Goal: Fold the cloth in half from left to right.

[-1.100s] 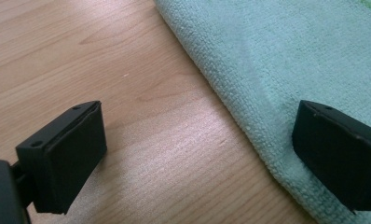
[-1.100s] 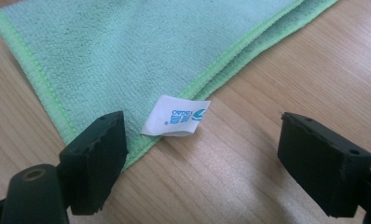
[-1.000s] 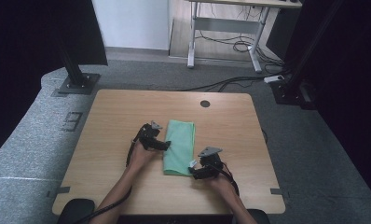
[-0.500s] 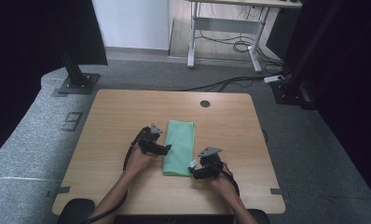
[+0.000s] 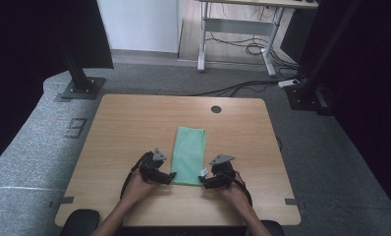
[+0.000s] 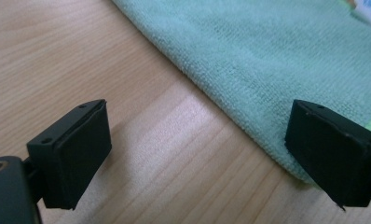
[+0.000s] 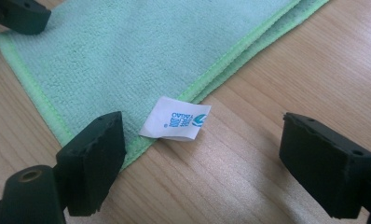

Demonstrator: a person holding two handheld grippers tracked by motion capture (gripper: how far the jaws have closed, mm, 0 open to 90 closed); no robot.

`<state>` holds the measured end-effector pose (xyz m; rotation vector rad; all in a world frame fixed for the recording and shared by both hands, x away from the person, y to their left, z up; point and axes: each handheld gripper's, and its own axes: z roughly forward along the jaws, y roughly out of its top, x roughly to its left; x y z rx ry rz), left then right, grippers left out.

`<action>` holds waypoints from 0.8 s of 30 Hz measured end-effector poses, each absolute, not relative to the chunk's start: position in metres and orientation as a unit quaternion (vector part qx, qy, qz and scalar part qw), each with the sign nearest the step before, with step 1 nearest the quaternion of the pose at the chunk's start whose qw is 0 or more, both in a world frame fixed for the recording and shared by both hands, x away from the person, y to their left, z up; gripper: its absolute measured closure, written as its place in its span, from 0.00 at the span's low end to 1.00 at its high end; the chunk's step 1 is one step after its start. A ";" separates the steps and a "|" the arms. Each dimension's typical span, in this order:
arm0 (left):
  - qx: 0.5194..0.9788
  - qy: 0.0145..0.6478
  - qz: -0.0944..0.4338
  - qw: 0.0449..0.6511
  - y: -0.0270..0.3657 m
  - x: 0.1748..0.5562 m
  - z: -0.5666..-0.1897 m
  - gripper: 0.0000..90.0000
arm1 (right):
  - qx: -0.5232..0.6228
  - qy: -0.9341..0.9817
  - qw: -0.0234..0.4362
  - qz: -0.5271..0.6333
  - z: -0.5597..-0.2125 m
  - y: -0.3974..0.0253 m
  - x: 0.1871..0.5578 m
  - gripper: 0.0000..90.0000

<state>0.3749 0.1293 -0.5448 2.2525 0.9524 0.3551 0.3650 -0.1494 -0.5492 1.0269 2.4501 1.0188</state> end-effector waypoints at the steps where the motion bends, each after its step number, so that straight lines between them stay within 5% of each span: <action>1: 0.863 0.361 0.138 0.326 0.129 0.375 -0.545 0.07 | 0.356 0.852 0.150 0.353 -0.549 -0.149 0.365 0.16; 15: 0.858 0.360 0.149 0.335 0.124 0.379 -0.543 0.06 | 0.354 0.853 0.167 0.345 -0.544 -0.153 0.372 0.21; 24: 0.859 0.346 0.144 0.349 0.141 0.360 -0.524 0.03 | 0.359 0.847 0.154 0.360 -0.532 -0.166 0.367 0.15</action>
